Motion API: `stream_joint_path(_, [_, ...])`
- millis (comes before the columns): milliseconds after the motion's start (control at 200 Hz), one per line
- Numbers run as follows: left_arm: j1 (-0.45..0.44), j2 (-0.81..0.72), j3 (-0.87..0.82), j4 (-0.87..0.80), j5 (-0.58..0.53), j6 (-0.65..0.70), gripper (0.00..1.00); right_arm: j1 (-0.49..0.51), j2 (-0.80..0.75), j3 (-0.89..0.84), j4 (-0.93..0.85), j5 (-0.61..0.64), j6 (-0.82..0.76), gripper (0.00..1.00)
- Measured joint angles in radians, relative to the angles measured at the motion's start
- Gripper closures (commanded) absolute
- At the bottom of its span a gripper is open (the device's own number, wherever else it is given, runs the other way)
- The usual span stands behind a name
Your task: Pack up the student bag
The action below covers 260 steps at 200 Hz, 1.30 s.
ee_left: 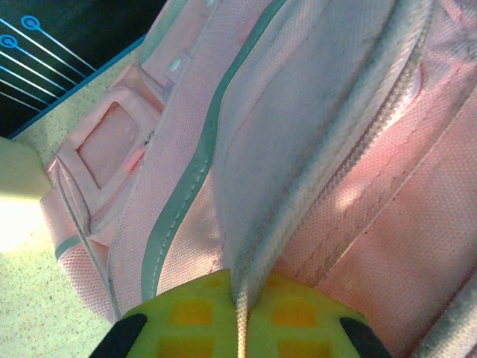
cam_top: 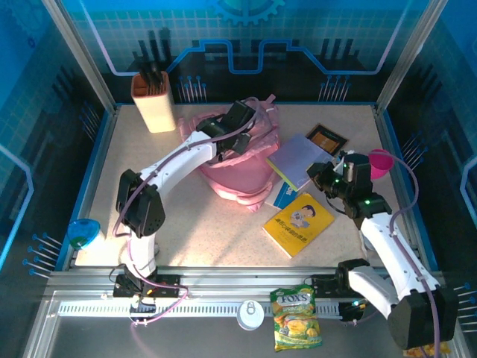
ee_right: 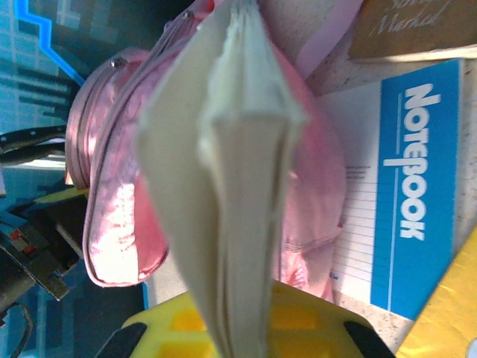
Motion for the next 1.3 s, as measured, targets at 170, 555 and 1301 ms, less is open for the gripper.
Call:
stream_joint_path(170, [0.0, -0.003, 0.0, 0.026, -0.006, -0.011, 1.0, 0.105, 0.105, 0.0, 0.084, 0.005, 0.056, 0.92])
stream_joint_path(555, [0.007, -0.005, 0.0, 0.046, -0.019, -0.041, 1.0, 0.314, 0.422, 0.11, 0.327, 0.135, 0.216, 0.93])
stream_joint_path(1301, [0.053, -0.02, 0.0, 0.063, 0.051, -0.059, 1.0, 0.361, 1.043, 0.597, 0.479, 0.378, 0.34, 0.68])
